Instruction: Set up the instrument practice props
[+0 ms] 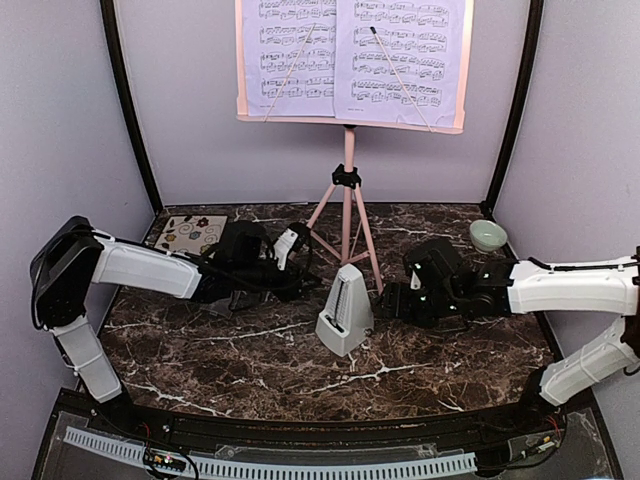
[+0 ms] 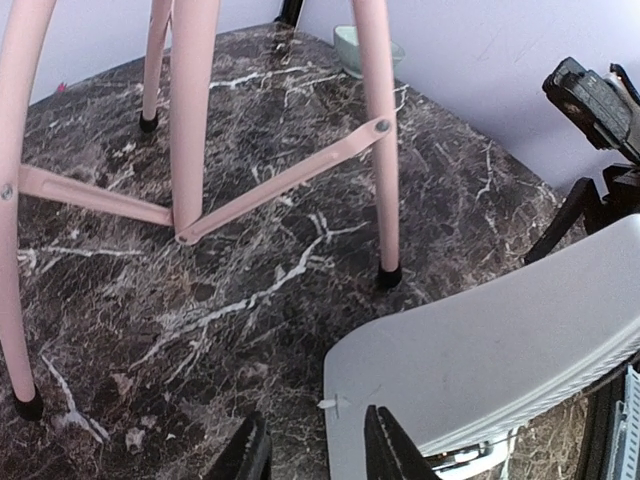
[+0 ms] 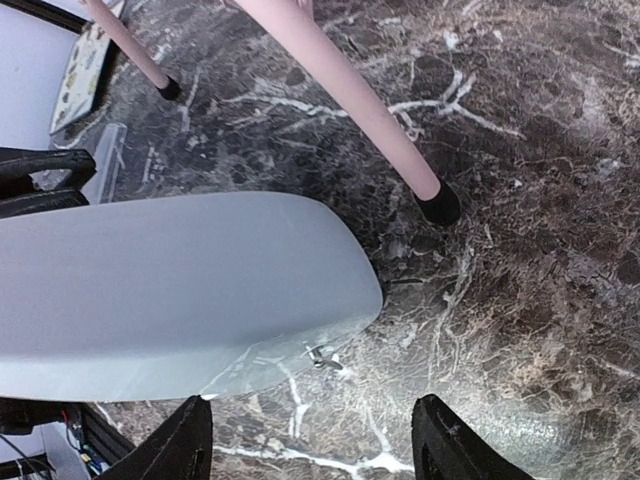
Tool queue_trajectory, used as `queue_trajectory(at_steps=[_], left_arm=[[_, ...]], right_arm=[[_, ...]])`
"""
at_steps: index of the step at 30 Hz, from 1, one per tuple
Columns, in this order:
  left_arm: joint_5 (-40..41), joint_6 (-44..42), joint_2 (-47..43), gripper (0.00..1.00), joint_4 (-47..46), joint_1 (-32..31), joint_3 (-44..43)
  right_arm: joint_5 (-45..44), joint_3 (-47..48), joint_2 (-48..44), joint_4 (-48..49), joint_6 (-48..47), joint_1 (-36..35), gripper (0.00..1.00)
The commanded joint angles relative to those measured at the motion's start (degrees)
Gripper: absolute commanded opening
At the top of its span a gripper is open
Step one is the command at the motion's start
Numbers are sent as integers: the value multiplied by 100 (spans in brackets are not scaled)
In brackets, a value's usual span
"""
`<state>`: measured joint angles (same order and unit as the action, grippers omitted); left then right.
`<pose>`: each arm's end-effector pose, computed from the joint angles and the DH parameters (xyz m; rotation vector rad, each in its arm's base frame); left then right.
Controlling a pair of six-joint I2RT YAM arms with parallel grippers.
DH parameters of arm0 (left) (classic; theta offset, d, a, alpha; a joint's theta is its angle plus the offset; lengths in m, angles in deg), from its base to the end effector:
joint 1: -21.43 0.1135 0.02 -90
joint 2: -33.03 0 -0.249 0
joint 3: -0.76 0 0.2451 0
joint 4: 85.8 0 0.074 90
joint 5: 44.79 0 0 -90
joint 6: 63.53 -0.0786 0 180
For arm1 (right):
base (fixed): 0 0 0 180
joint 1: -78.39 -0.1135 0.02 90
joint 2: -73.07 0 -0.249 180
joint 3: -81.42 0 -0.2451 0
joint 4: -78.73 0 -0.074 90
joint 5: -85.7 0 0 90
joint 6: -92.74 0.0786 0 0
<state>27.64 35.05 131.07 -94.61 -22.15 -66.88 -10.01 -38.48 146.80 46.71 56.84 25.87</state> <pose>0.2768 -0.2962 0.1812 0.8125 1.8690 -0.8870 0.1856 0.2292 0.1859 0.0854 2.5015 0.7433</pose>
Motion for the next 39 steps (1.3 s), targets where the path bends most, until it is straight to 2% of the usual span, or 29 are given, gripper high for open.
queue_trajectory(at_steps=[1, 5, 11, 23, 27, 31, 34, 39], left_arm=[[210, -104, 401, 33, 493, -11, -324], [40, -133, 549, 32, 541, -12, -192], [-400, -68, 453, 31, 141, -46, 195], [-677, -73, -115, 29, -153, -238, 777], [-502, 135, -357, 28, -155, -248, 1036], [-272, 336, -650, 29, -231, -248, 1290], [-85, 425, -794, 30, -275, -241, 1388], [-10, 491, -824, 31, -286, -239, 1373]], right_arm=[[54, -58, 585, 481, 30, -54, 68], [10, 142, 1061, 620, -212, -49, 66], [19, 570, 1668, 768, -668, -49, 66], [146, 1153, 2147, 1055, -1797, -40, 70], [218, 1060, 1832, 992, -1975, -49, 73], [301, 373, 874, 1229, -2112, -56, 81], [397, -68, 311, 1755, -2128, -120, 88], [317, -12, 174, 2289, -2102, -394, 94]])
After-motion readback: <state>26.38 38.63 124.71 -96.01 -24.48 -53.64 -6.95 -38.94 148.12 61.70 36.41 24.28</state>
